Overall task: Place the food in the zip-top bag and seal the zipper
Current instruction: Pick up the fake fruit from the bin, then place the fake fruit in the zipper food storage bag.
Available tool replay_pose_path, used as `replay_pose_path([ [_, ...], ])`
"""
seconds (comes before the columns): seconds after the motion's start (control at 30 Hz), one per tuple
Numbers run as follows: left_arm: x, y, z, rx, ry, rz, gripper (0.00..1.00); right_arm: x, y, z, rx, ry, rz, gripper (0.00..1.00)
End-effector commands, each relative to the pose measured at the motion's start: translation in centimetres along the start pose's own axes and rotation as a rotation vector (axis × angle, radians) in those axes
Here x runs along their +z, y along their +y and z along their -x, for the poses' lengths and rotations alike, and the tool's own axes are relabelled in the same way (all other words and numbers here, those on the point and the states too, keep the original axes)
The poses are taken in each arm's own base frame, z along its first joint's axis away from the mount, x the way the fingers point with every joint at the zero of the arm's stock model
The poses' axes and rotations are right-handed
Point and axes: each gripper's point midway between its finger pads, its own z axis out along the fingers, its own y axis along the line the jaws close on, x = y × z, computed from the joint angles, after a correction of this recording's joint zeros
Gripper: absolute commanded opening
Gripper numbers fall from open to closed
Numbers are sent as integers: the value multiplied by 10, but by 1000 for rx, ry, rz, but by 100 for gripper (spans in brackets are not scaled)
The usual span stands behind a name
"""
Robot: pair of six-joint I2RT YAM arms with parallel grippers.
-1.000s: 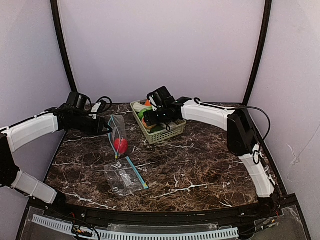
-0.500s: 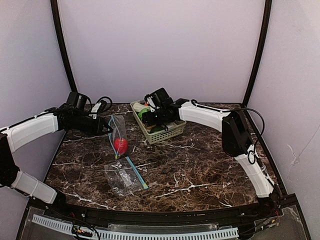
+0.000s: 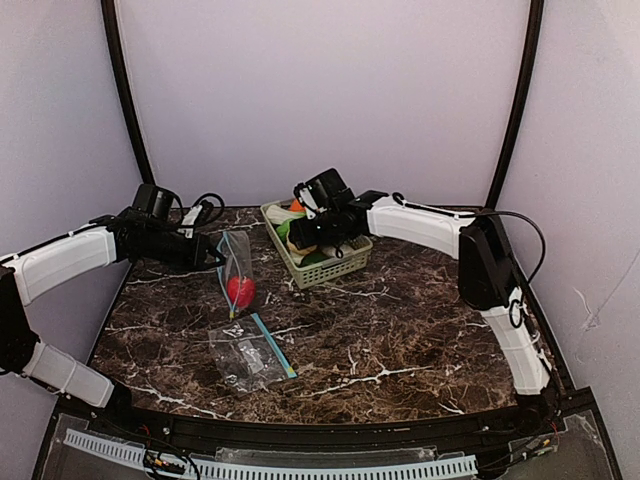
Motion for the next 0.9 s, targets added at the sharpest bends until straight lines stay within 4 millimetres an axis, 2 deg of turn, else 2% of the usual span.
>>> replay_pose_path([
  [0.0,-3,-12,2,-38,-33,-81,1,-78,7,59,4,-160,41,52],
  [0.03,-2,-16,2,-78,-41,-100,1,-86,6,55,2,-156,42,51],
  [0.07,0,-23,5,-77,-68,-133,1,-100,7,60,1,-174,49,51],
  [0.17,3,-39,6,-143,-100,-177,1,-128,4,48,0,-175,56,51],
  [0.4,14,-104,6,-177,-141,-271,1,-198,8,25,16,-207,135,50],
  [0.53,19,-132,6,-239,-182,-360,1,-233,13,11,24,-230,195,50],
  [0.67,31,-143,3,-270,-192,-383,1,-258,21,0,31,-245,263,50],
  [0.8,57,-136,-12,-282,-134,-345,1,-275,39,-9,21,-272,354,50],
  [0.87,69,-130,-20,-285,-100,-327,1,-277,48,-15,13,-275,388,50],
])
